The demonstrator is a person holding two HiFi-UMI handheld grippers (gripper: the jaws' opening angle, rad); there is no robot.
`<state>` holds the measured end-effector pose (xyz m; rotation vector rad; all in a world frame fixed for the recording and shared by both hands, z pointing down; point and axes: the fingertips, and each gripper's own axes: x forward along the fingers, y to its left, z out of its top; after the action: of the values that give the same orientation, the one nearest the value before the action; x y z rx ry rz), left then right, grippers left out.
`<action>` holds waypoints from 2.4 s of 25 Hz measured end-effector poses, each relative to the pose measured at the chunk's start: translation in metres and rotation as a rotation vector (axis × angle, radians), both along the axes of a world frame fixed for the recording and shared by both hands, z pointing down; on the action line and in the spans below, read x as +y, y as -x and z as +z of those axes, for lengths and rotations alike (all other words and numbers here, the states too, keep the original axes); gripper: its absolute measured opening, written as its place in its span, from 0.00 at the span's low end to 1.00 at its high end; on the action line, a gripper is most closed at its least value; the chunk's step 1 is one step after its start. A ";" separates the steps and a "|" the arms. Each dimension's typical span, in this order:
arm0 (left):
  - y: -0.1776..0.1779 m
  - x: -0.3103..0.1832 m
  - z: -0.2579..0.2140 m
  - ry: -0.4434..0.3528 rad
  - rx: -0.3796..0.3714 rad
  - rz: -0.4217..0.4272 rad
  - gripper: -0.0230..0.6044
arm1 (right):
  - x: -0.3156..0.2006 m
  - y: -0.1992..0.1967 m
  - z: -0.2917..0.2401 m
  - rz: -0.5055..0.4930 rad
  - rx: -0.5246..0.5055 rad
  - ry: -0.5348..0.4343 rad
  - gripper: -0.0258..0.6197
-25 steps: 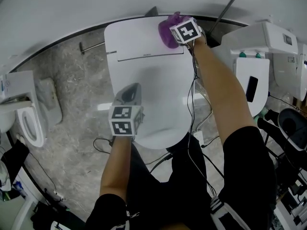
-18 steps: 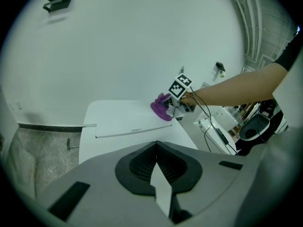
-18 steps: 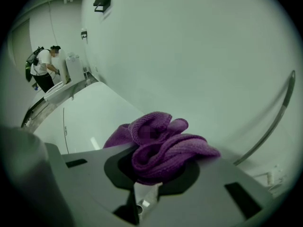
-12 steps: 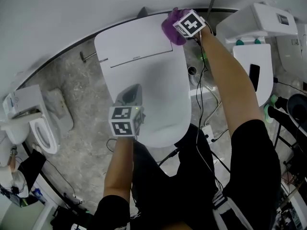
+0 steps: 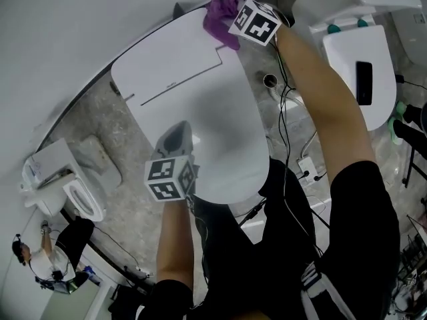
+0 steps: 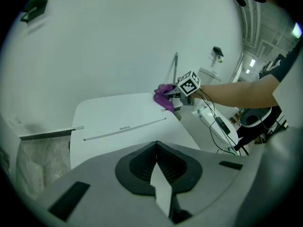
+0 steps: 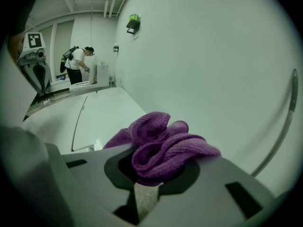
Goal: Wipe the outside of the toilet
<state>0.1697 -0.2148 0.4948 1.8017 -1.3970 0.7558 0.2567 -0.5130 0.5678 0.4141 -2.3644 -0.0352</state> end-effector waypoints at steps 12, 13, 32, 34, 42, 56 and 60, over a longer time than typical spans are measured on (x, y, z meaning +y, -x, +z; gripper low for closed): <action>-0.026 -0.013 0.000 0.048 -0.004 0.013 0.05 | -0.004 -0.020 0.035 0.018 -0.025 0.058 0.15; -0.029 -0.015 0.001 0.049 -0.002 0.016 0.05 | -0.001 -0.020 0.041 0.000 -0.008 0.065 0.15; -0.040 -0.005 0.052 0.103 -0.020 0.059 0.05 | 0.018 -0.023 0.143 -0.136 0.154 0.112 0.14; -0.041 -0.002 0.057 0.113 -0.022 0.062 0.05 | 0.024 -0.022 0.143 -0.137 0.139 0.101 0.14; -0.065 0.004 0.057 0.115 -0.004 0.086 0.05 | 0.072 -0.040 0.157 -0.092 0.084 0.173 0.14; -0.104 0.056 0.066 0.161 0.015 0.171 0.05 | 0.163 -0.074 0.155 0.054 -0.098 0.232 0.14; -0.110 0.072 0.074 0.176 0.020 0.196 0.05 | 0.201 -0.086 0.161 0.069 -0.101 0.273 0.14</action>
<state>0.2800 -0.1425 0.5683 1.8181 -1.1150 0.9292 0.3428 -0.3118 0.7289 0.3705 -2.4080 0.3436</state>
